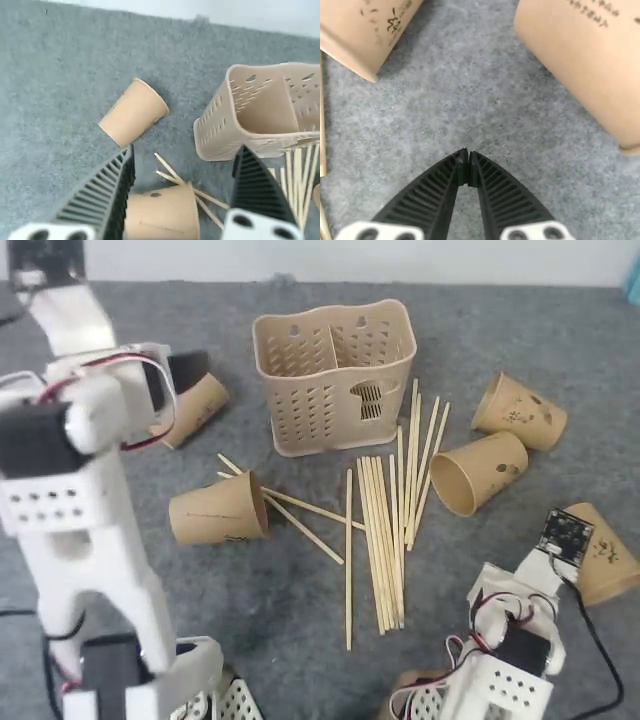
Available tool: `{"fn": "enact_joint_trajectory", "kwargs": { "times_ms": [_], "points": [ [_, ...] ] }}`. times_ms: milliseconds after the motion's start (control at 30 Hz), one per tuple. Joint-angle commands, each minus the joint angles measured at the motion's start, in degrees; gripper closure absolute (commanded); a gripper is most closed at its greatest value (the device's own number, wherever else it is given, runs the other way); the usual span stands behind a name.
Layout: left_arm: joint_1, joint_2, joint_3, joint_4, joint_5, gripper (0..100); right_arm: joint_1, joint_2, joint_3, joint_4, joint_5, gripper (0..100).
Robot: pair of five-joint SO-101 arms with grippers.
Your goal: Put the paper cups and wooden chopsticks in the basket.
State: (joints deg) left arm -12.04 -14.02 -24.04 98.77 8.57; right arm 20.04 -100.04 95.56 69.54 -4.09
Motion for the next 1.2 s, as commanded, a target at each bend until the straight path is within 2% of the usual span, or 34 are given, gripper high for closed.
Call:
{"fn": "enact_joint_trajectory", "kwargs": {
  "times_ms": [0, 200, 600, 933, 1167],
  "points": [
    [-0.2, 5.8, -0.1, -2.5, -2.2, 70, 0.5, -0.2, 0.9, 0.7, 0.4, 98.9],
    [0.4, 20.2, -8.2, -8.4, 2.7, 70, 0.5, -0.2, 0.9, 0.7, 0.4, 98.9],
    [2.5, 54.4, -34.7, -12.5, 3.0, 70, 0.2, -0.2, 0.9, 0.7, 0.4, 98.9],
    [2.3, 76.4, -59.4, -11.9, 3.0, 70, 0.2, -0.2, 0.9, 0.7, 0.4, 98.9],
    [2.8, 82.0, -70.5, -3.0, 3.0, 70, 0.2, -0.2, 0.9, 0.7, 0.4, 98.9]
  ]
}}
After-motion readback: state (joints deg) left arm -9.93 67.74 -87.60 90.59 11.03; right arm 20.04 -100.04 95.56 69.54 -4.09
